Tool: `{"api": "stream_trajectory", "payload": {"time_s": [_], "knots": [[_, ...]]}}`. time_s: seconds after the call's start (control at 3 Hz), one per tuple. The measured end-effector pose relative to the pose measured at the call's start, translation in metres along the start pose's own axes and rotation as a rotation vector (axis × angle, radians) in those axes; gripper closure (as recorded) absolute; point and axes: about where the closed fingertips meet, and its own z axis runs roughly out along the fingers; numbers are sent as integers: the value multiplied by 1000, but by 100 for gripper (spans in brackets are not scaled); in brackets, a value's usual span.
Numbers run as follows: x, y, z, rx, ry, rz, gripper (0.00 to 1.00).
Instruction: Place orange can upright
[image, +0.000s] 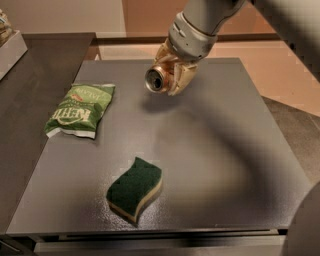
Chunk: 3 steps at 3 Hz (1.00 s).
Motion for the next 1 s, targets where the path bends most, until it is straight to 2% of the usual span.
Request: {"api": "stream_trajectory", "payload": {"time_s": [0.33,0.67,1.0], "knots": [[7,-1,-9,9,-5,51,100],[13,-4,-22,42,-23,98,100],[16,-9,-34,122,-85,186,100]]}}
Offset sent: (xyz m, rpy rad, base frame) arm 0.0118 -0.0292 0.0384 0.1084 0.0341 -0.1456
